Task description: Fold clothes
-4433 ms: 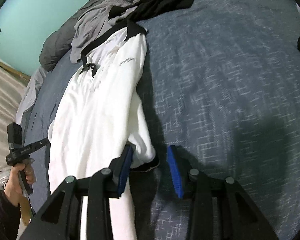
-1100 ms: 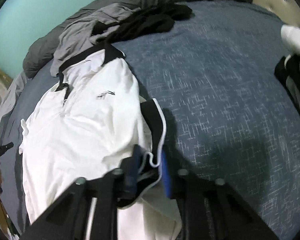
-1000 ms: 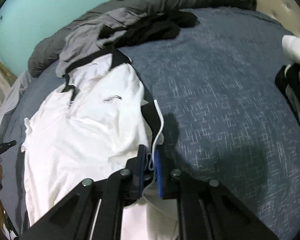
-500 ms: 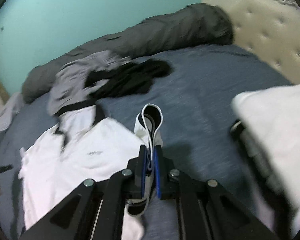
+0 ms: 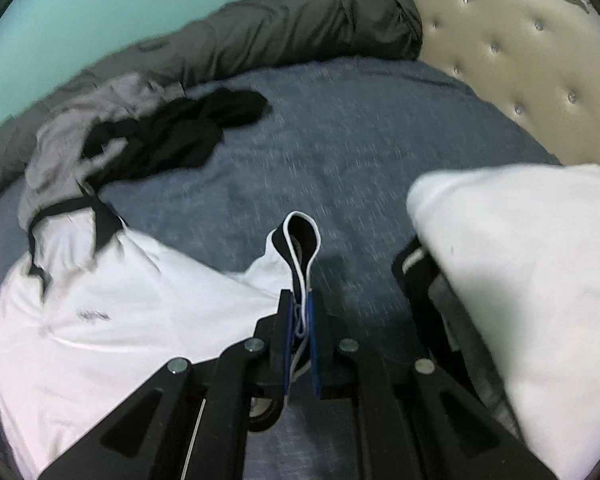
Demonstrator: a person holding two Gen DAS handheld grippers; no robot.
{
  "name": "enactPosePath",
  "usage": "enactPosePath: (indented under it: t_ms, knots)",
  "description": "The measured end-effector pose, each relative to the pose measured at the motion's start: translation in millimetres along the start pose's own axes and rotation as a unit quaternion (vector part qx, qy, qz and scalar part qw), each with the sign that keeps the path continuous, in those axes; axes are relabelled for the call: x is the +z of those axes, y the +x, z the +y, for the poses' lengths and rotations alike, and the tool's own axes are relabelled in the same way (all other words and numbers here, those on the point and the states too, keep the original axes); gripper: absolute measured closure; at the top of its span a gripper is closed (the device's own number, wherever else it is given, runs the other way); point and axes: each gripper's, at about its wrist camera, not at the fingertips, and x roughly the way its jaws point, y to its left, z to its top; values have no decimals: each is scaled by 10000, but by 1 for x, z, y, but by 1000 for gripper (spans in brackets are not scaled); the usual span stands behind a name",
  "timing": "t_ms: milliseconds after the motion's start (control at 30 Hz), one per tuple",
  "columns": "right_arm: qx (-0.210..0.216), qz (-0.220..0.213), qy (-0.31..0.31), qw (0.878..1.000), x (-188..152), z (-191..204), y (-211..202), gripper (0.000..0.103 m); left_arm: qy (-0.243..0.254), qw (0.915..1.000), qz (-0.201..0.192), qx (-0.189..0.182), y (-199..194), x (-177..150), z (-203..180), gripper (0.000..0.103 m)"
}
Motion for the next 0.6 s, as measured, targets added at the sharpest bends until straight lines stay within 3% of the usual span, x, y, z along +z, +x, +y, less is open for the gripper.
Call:
enactPosePath:
  t_ms: [100,267,367,533,600]
  knots:
    - [-62,293,-51,9995,-10,-5,11,95,14,10000,21,-15,3,-1,-1,100]
    - [-92,231,138,9996,-13,-17,8,94,29,10000,46,-30,4,-1,-3,100]
    - [-62,181,167,9997,-11,-21,5,80,44,10000,63,-48,6,0,-5,100]
    - [-14,159,226,9996,-8,-24,9,77,29,9999,75,-83,11,6,-7,100]
    - [-5,179,253,9995,-7,-23,16,77,-33,9999,54,-96,13,9,-5,93]
